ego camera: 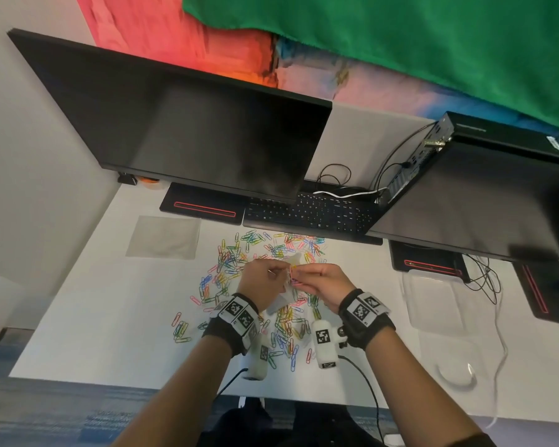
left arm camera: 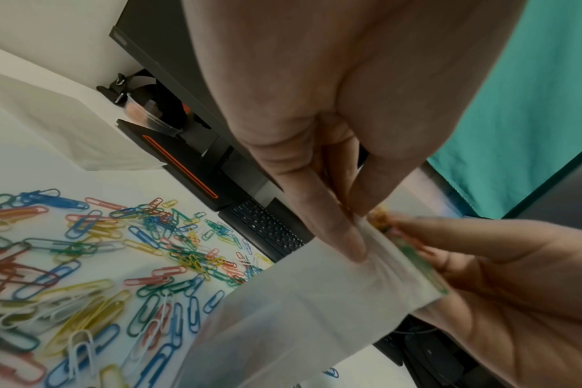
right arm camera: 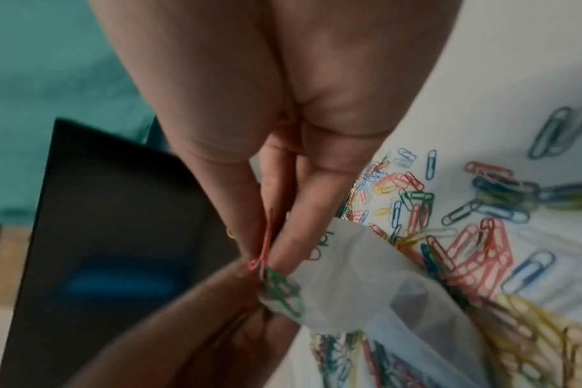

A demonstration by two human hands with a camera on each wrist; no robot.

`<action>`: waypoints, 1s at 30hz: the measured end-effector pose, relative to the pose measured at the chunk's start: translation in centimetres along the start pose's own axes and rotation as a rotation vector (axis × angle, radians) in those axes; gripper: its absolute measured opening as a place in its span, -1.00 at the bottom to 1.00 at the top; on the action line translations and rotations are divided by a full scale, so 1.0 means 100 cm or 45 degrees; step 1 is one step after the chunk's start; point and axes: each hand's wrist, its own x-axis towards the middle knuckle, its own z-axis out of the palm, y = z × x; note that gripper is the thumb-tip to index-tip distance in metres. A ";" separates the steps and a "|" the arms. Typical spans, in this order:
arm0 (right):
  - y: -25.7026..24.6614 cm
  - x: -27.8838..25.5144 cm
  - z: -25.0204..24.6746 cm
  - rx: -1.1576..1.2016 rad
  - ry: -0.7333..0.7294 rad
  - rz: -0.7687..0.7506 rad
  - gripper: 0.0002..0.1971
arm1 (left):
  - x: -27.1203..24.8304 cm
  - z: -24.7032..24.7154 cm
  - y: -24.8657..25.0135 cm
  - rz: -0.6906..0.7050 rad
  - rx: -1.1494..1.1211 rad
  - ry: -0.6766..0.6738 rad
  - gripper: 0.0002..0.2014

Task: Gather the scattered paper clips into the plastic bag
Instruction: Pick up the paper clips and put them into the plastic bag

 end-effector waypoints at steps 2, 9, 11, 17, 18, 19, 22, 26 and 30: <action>0.002 0.004 0.006 -0.135 0.058 -0.014 -0.79 | -0.001 0.002 0.001 0.047 0.027 -0.002 -0.83; 0.000 0.008 0.016 -0.810 0.329 -0.184 -0.89 | -0.004 0.004 0.002 0.011 0.005 0.011 -0.81; -0.001 0.007 0.022 -0.977 0.343 -0.247 -0.82 | -0.004 0.005 0.001 0.026 0.015 0.015 -0.79; -0.006 0.002 0.029 -1.200 0.231 -0.216 -0.79 | -0.006 0.004 0.006 0.051 0.035 0.004 -0.81; -0.006 0.002 0.028 -1.193 0.215 -0.218 -0.80 | -0.007 0.004 0.005 0.047 0.037 0.006 -0.81; -0.006 0.002 0.028 -1.206 0.207 -0.232 -0.79 | -0.007 0.004 0.005 0.042 0.047 0.007 -0.81; -0.007 0.001 0.028 -1.370 0.167 -0.293 -0.72 | -0.007 0.004 0.004 0.036 0.054 0.011 -0.82; -0.007 -0.002 0.027 -1.462 0.090 -0.346 -0.66 | -0.008 0.005 0.007 0.012 0.060 0.019 -0.81; -0.015 -0.007 0.024 -1.301 0.069 -0.431 -0.72 | -0.006 -0.001 0.007 -0.012 0.033 0.044 -0.82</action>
